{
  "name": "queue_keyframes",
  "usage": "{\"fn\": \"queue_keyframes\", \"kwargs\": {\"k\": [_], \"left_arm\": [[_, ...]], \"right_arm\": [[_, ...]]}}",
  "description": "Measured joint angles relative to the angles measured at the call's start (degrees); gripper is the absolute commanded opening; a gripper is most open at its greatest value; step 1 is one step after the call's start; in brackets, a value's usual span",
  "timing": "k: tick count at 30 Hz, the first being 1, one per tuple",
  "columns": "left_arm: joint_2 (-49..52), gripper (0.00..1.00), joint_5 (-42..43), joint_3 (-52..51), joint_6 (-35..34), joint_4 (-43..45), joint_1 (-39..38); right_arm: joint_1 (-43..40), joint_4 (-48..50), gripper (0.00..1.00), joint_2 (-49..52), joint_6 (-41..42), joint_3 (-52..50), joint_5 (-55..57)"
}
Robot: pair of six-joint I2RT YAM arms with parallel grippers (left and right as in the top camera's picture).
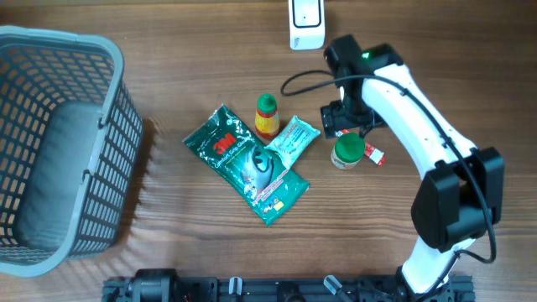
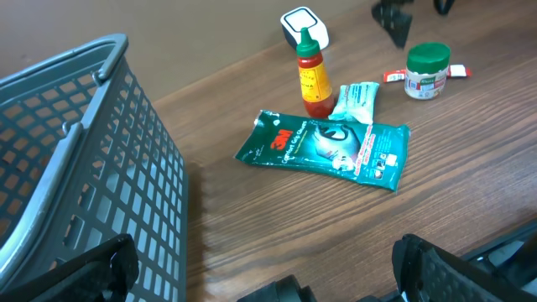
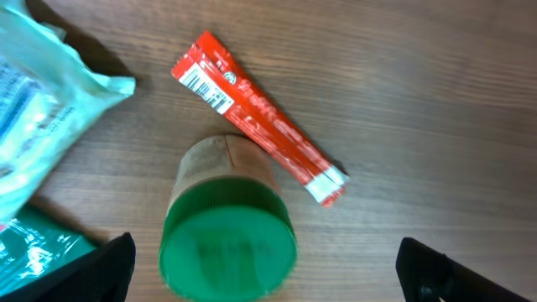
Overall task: Scan the item barcode
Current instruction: 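Reach right gripper over the green-capped jar and grasp it, then close right gripper on the jar and lift it off the table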
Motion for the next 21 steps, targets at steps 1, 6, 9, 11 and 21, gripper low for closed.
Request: {"fn": "queue_keyframes", "kwargs": {"k": [1, 6, 9, 11, 21], "left_arm": [[0.0, 1.0, 0.0, 0.0, 0.0, 0.0, 0.0], [0.0, 1.0, 0.0, 0.0, 0.0, 0.0, 0.0], [0.0, 1.0, 0.0, 0.0, 0.0, 0.0, 0.0], [0.0, 1.0, 0.0, 0.0, 0.0, 0.0, 0.0], [0.0, 1.0, 0.0, 0.0, 0.0, 0.0, 0.0]], "right_arm": [[0.0, -2.2, 1.0, 0.0, 1.9, 2.3, 0.2], [0.0, -8.4, 1.0, 0.0, 27.3, 6.6, -1.2], [0.0, -8.6, 1.0, 0.0, 51.7, 6.3, -4.7], [0.0, -8.2, 1.0, 0.0, 65.7, 5.0, -5.9], [0.0, 1.1, 1.0, 0.0, 88.0, -6.1, -8.9]]}}
